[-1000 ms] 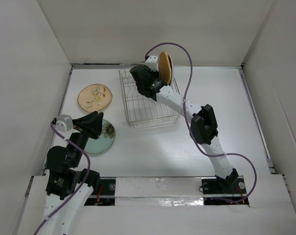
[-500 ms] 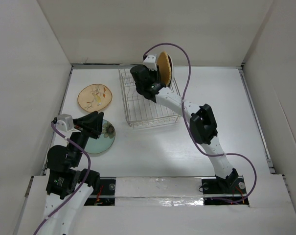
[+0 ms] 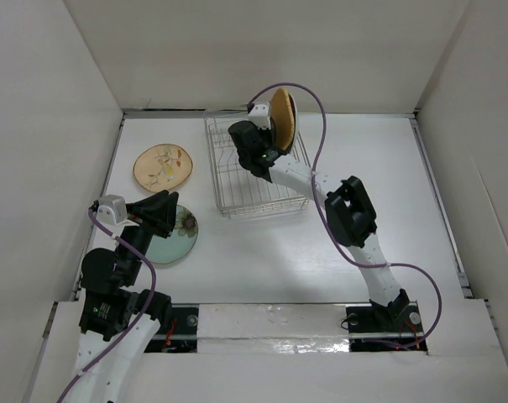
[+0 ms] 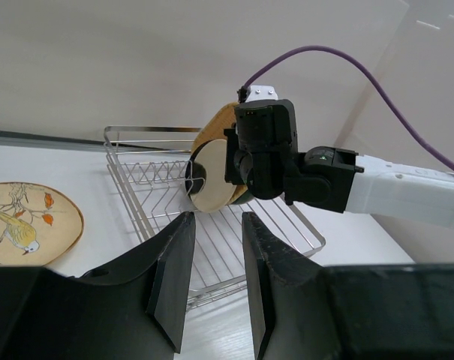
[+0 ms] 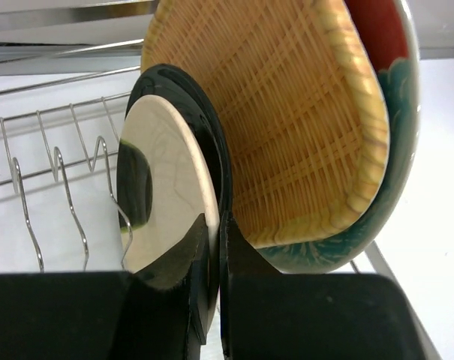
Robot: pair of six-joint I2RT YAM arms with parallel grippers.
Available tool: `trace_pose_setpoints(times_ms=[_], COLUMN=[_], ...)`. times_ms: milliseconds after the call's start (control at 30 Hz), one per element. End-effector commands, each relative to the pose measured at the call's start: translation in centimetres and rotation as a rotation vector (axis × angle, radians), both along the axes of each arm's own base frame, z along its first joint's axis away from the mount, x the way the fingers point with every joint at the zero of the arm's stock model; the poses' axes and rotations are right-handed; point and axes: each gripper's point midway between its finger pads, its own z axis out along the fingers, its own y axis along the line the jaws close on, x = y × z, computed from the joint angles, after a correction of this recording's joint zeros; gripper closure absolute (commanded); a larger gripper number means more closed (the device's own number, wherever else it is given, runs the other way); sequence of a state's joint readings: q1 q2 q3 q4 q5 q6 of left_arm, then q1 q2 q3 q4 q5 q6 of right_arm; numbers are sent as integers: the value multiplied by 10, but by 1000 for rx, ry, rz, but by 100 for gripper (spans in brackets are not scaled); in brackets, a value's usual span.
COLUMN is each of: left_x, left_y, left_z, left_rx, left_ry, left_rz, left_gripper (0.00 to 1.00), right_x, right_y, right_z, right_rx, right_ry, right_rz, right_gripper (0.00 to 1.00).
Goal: Load the plates into the dish rack
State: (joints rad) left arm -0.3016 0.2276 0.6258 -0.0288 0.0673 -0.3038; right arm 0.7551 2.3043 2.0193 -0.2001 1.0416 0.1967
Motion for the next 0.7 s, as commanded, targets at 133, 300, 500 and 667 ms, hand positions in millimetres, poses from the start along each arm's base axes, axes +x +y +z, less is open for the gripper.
trace_pose_setpoints(times_ms=[133, 300, 500, 667], left_x=[-1, -1, -2, -2], left_y=[-2, -2, -2, -1], left_z=[10, 11, 11, 12], left_rx=[1, 0, 1, -2], left_ry=[-35, -36, -40, -43], left_rz=[-10, -10, -12, -9], left_gripper=[72, 72, 72, 72], right_x=[14, 12, 1, -33], right_y=[-4, 0, -3, 17], right_z=[64, 47, 63, 93], right_rx=[18, 45, 71, 125], right_ry=[-124, -94, -95, -118], right_rz=[-18, 11, 52, 163], right_gripper=[100, 69, 48, 53])
